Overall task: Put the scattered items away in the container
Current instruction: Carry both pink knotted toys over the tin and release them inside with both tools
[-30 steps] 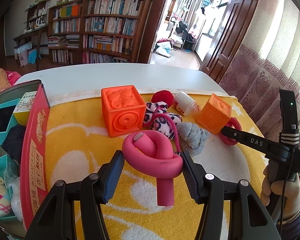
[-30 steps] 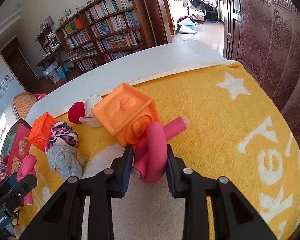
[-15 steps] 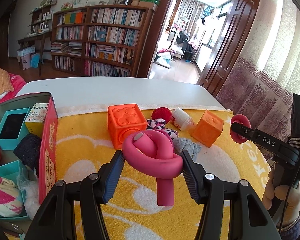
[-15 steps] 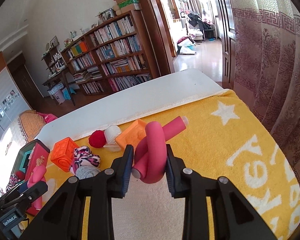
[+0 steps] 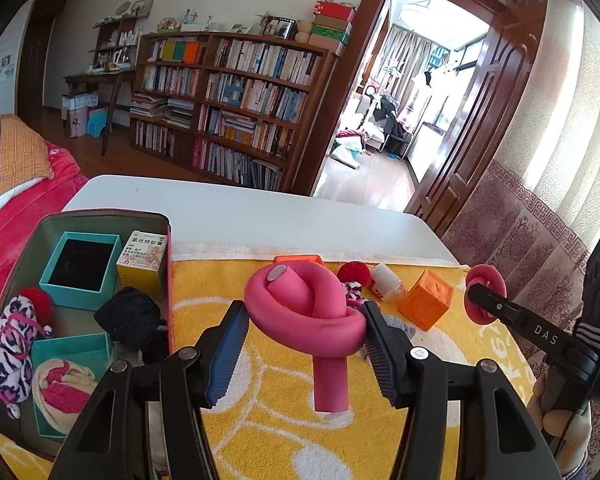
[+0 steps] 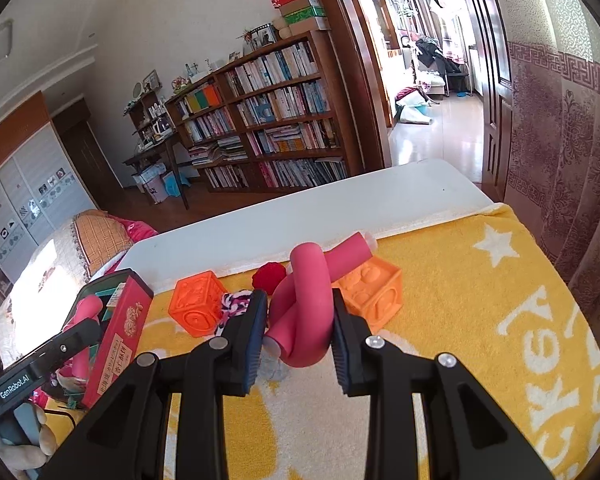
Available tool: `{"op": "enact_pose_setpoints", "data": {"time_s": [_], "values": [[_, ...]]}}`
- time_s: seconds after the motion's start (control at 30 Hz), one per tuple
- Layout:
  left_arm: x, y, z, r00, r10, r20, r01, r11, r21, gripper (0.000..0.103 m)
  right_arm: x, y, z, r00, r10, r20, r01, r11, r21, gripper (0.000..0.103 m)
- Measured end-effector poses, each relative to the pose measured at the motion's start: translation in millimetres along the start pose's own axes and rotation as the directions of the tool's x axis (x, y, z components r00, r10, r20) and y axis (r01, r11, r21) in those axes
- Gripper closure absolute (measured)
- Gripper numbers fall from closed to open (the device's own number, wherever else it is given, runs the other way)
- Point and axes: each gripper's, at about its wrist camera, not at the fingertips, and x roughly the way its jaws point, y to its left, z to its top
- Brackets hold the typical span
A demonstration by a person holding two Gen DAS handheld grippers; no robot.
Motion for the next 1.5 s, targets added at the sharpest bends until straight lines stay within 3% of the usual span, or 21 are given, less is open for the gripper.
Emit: {"op": "enact_pose_setpoints", "data": {"time_s": [0.2,0.43,0.87,1.1,1.13,1.2,1.23,1.5], "values": [[-37.2,26.0,6.3,0.997,0.043,0.060,-0.041,0.999,-0.034,0.044,-6.2,41.8,0.6,0.995,0.100,-0.003,-0.100,0.993,-0.058,0.070],[-70.0,60.0,11.7,0.985,0.126,0.114,-0.118,0.990,-0.072,0.044,-1.0,99.4,-6.6,0.975,0.219,-0.038,-0.222,0.968,-0.116,0.070],[-85.7,106.6,17.1,0.972,0.190,0.137,-0.172,0.975,-0.139,0.044,12.1,200.2,-26.8,0.935,0.339,-0.102,-0.353,0.908,-0.224,0.070],[-80.8,130.3,11.7,0.973,0.200,0.111,-0.176,0.965,-0.195,0.043,36.0,225.7,-39.2,0.923,0.354,-0.148,-0.380,0.896,-0.228,0.070],[-79.5,134.3,10.7,0.975,0.197,0.104,-0.173,0.963,-0.206,0.042,39.5,228.2,-41.7,0.923,0.352,-0.156,-0.381,0.896,-0.230,0.070],[-80.0,140.9,9.9,0.973,0.207,0.104,-0.179,0.956,-0.232,0.022,45.9,230.9,-46.3,0.919,0.355,-0.174,-0.388,0.891,-0.233,0.070],[-81.7,143.4,9.8,0.970,0.215,0.114,-0.183,0.952,-0.244,0.018,49.1,231.5,-47.8,0.915,0.358,-0.183,-0.395,0.889,-0.233,0.070],[-83.2,147.9,8.1,0.969,0.215,0.125,-0.175,0.948,-0.267,0.016,62.1,226.0,-59.4,0.883,0.399,-0.248,-0.451,0.868,-0.207,0.069]]}}
